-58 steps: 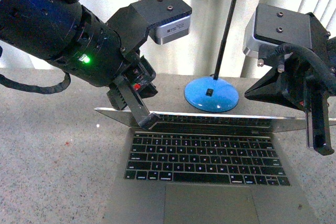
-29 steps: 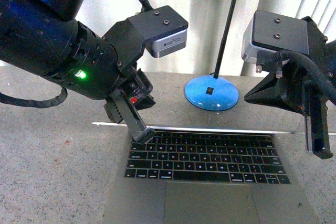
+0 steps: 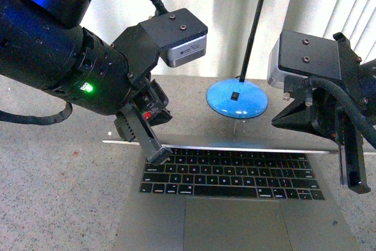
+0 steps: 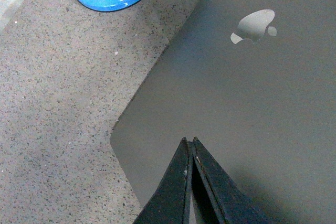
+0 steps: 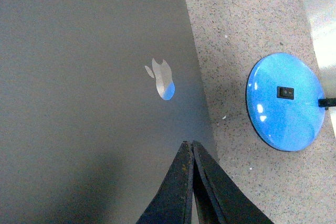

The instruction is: Close laptop

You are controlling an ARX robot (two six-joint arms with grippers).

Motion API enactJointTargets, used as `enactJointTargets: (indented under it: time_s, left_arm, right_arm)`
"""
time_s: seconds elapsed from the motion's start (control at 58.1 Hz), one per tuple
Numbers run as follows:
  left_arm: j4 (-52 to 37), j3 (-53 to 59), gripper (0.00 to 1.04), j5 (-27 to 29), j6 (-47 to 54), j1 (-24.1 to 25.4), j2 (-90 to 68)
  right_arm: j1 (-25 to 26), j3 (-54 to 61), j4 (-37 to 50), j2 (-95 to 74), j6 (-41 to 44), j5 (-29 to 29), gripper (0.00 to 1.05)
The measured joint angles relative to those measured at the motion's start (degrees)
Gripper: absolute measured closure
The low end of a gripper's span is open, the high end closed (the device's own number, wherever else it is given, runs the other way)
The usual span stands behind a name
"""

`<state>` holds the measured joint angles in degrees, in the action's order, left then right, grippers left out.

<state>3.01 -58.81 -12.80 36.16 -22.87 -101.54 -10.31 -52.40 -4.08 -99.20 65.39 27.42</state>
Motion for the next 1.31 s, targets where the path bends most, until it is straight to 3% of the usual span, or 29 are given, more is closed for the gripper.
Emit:
enactJointTargets:
  time_s: [1.308]
  left_arm:
    - [-6.03, 5.27, 1.01, -2.80, -1.11, 0.87, -3.50]
  right_arm:
    - [-2.14, 2.93, 4.59, -5.44, -0.17, -0.98, 1.02]
